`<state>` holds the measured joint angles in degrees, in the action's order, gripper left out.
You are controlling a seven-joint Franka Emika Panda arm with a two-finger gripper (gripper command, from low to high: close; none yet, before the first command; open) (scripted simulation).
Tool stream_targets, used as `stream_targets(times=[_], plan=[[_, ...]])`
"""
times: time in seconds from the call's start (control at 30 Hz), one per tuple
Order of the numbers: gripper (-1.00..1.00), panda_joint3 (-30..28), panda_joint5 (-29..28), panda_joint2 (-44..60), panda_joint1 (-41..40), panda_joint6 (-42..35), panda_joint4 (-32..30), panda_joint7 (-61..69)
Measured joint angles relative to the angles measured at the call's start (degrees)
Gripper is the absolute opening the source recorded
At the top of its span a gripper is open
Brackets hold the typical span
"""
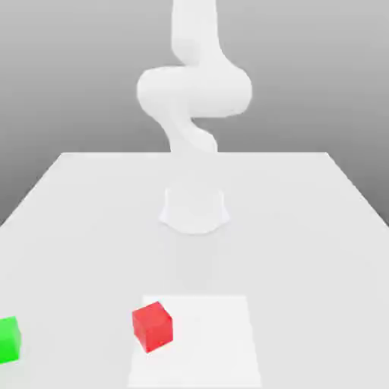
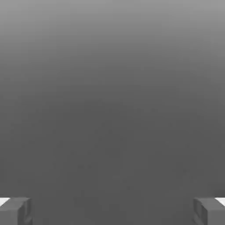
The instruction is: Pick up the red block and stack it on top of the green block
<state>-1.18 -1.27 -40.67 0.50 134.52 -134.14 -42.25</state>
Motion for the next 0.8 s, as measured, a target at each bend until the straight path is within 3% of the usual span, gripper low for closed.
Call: stream_targets(times=[0.43, 0.67, 0.8], plan=[[0.0, -8.1, -2.4, 27.3, 2.2, 14.5, -12.4, 22.1], [0.0, -9.9, 2.1, 42.0, 1.3, 22.3, -19.0, 38.0], [0.0, -8.1, 6.6, 50.4, 0.1, 28.5, -19.2, 43.3]])
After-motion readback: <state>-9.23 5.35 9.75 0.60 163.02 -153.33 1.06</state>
